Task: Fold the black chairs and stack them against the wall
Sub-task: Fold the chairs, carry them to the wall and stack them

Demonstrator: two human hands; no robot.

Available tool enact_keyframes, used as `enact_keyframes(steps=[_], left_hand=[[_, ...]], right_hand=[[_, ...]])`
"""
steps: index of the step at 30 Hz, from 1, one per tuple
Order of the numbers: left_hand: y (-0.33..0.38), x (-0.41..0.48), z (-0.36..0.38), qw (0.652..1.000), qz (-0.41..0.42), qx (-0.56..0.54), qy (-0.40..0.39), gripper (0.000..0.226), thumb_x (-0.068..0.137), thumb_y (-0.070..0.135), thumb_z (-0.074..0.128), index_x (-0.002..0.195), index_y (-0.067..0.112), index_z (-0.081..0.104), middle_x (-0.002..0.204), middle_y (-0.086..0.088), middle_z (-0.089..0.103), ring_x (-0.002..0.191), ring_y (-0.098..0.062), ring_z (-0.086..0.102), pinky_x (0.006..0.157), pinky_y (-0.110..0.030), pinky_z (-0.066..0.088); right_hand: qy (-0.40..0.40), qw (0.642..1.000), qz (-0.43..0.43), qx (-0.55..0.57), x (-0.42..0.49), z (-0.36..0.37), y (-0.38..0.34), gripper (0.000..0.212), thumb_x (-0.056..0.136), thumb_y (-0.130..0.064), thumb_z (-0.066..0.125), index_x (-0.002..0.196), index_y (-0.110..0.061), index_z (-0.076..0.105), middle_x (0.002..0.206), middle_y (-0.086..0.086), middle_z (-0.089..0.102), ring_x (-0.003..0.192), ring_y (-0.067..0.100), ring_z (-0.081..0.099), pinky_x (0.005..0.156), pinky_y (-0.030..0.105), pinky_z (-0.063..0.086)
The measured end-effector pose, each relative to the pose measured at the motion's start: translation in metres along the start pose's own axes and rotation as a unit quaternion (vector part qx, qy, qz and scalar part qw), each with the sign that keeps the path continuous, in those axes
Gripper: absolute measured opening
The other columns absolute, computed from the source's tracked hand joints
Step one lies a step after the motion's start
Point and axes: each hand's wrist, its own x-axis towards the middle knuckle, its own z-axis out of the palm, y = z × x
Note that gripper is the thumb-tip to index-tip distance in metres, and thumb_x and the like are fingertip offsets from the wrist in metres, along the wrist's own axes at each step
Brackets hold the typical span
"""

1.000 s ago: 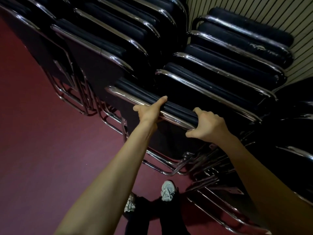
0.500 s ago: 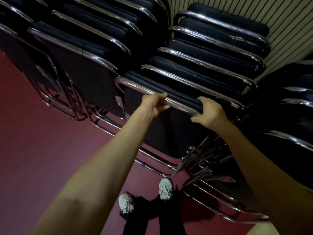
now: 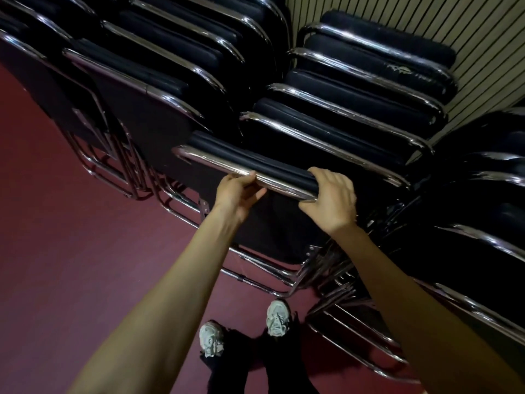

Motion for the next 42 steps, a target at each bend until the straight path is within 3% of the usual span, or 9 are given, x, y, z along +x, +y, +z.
enact_keyframes(steps=[2, 6, 10, 15, 23, 28, 33, 38, 42], left_hand=[[0.015, 0.012, 0.001, 1.000, -0.002, -0.002, 0.015, 0.018, 0.093, -0.003, 0.055, 0.080, 0.010, 0.050, 0.075, -0.005, 0.056, 0.070, -0.014, 0.058, 0.065, -0.033, 0.059], [0.034, 0.024, 0.019, 0.999, -0.033, 0.025, 0.018, 0.019, 0.096, 0.000, 0.051, 0.078, 0.007, 0.055, 0.077, -0.006, 0.053, 0.072, -0.015, 0.055, 0.085, -0.035, 0.052], [0.029, 0.019, 0.013, 0.999, -0.031, 0.017, 0.004, 0.012, 0.096, 0.002, 0.052, 0.087, 0.009, 0.055, 0.077, -0.005, 0.056, 0.071, -0.015, 0.058, 0.066, -0.032, 0.054], [0.026, 0.012, 0.005, 0.998, -0.038, 0.043, -0.015, 0.018, 0.094, -0.002, 0.053, 0.079, 0.006, 0.055, 0.075, -0.006, 0.052, 0.070, -0.015, 0.055, 0.074, -0.032, 0.053], [0.022, 0.004, 0.007, 0.998, -0.031, 0.054, -0.017, 0.016, 0.094, -0.001, 0.053, 0.083, 0.010, 0.054, 0.080, -0.005, 0.058, 0.074, -0.013, 0.058, 0.068, -0.027, 0.053], [0.026, -0.019, -0.014, 0.999, -0.018, 0.024, -0.027, 0.014, 0.094, 0.000, 0.053, 0.107, 0.006, 0.055, 0.094, -0.006, 0.060, 0.094, -0.019, 0.060, 0.075, -0.029, 0.054], [0.020, -0.049, -0.051, 0.999, -0.014, 0.034, -0.033, 0.039, 0.095, 0.000, 0.053, 0.133, 0.000, 0.045, 0.110, -0.011, 0.059, 0.108, -0.025, 0.058, 0.077, -0.033, 0.055], [0.020, -0.070, -0.051, 0.995, -0.001, 0.063, -0.074, 0.047, 0.097, 0.002, 0.049, 0.143, 0.005, 0.039, 0.136, -0.015, 0.050, 0.126, -0.029, 0.051, 0.087, -0.037, 0.049], [0.014, -0.086, -0.042, 0.995, 0.000, 0.062, -0.074, 0.044, 0.097, 0.002, 0.048, 0.141, 0.005, 0.041, 0.140, -0.015, 0.047, 0.124, -0.028, 0.052, 0.085, -0.036, 0.049]], right_hand=[[-0.003, 1.000, -0.008, -0.014, 0.019, 0.003, -0.009, 0.067, 0.070, -0.029, 0.075, 0.131, -0.014, 0.051, 0.122, 0.003, 0.059, 0.118, 0.023, 0.050, 0.109, 0.031, 0.022], [-0.034, 0.999, 0.017, -0.039, 0.045, 0.005, -0.009, 0.067, 0.073, -0.035, 0.072, 0.132, -0.018, 0.046, 0.122, 0.002, 0.056, 0.118, 0.023, 0.048, 0.108, 0.034, 0.024], [-0.037, 0.995, -0.012, -0.093, 0.035, 0.009, -0.007, 0.073, 0.078, -0.044, 0.072, 0.136, -0.015, 0.040, 0.129, 0.005, 0.052, 0.123, 0.024, 0.045, 0.107, 0.037, 0.026], [-0.057, 0.991, 0.013, -0.124, 0.028, 0.007, -0.006, 0.081, 0.075, -0.063, 0.065, 0.134, -0.015, 0.040, 0.129, 0.009, 0.051, 0.121, 0.027, 0.045, 0.102, 0.041, 0.031], [-0.082, 0.990, 0.017, -0.115, 0.026, 0.002, 0.005, 0.094, 0.070, -0.066, 0.068, 0.141, -0.015, 0.034, 0.138, 0.009, 0.046, 0.130, 0.026, 0.039, 0.109, 0.041, 0.026], [-0.131, 0.982, 0.029, -0.134, 0.020, -0.004, -0.004, 0.104, 0.076, -0.050, 0.072, 0.151, -0.017, 0.008, 0.153, 0.013, 0.023, 0.143, 0.030, 0.016, 0.115, 0.055, 0.010], [-0.164, 0.975, 0.078, -0.126, 0.008, 0.000, -0.027, 0.083, 0.096, -0.035, 0.049, 0.152, -0.019, -0.011, 0.160, 0.009, -0.008, 0.147, 0.026, -0.010, 0.116, 0.057, -0.004], [-0.168, 0.968, 0.145, -0.114, 0.011, -0.002, -0.040, 0.083, 0.096, -0.030, 0.052, 0.152, -0.024, -0.009, 0.160, 0.004, -0.014, 0.146, 0.024, -0.014, 0.116, 0.055, -0.005], [-0.145, 0.974, 0.159, -0.076, 0.000, -0.004, -0.046, 0.084, 0.093, -0.025, 0.057, 0.153, -0.024, -0.003, 0.160, 0.004, -0.009, 0.147, 0.024, -0.011, 0.117, 0.054, -0.002]])
